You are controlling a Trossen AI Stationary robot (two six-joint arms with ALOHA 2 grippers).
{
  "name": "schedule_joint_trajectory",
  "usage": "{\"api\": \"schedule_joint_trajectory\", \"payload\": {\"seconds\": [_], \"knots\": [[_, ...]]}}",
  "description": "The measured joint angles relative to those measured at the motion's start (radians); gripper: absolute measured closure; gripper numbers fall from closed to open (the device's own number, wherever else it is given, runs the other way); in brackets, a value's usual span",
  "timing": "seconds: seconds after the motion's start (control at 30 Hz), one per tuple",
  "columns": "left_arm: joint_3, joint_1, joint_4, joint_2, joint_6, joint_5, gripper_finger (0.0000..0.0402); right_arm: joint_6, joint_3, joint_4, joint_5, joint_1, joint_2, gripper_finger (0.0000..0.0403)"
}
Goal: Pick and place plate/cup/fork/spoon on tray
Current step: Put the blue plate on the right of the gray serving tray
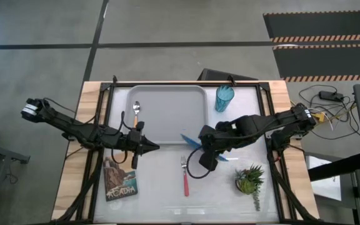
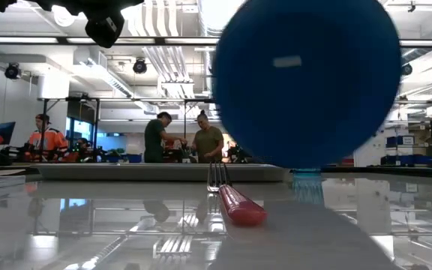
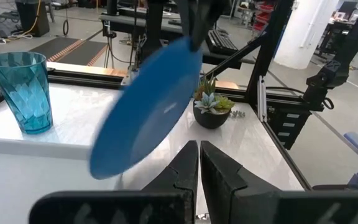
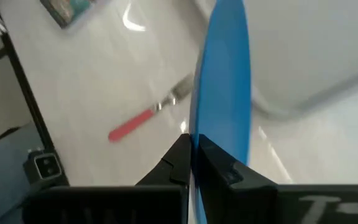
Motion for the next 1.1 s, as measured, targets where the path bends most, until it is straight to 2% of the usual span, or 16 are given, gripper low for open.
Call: {"api": "schedule_joint_trajectory", "payload": {"seconds": [0.13, 0.37, 0.77, 1.1], "knots": [[0.0, 0.0, 0.001, 0.0, 0.0, 0.0, 0.0402, -0.074, 0.023, 0.014, 0.105, 0.0, 0.0, 0.0396], [0.0, 0.0, 0.001, 0.0, 0.003, 0.0, 0.0402, -0.242, 0.002, 0.099, 0.216, 0.0, 0.014, 0.0395], [0.0, 0.0, 0.009, 0.0, 0.003, 0.0, 0.0402, -0.586, 0.0, 0.135, 0.446, -0.044, 0.187, 0.0394], [0.0, 0.0, 0.035, -0.023, 0.009, -0.002, 0.0402, -0.751, 0.0, 0.213, 0.465, -0.126, 0.371, 0.0394]]}}
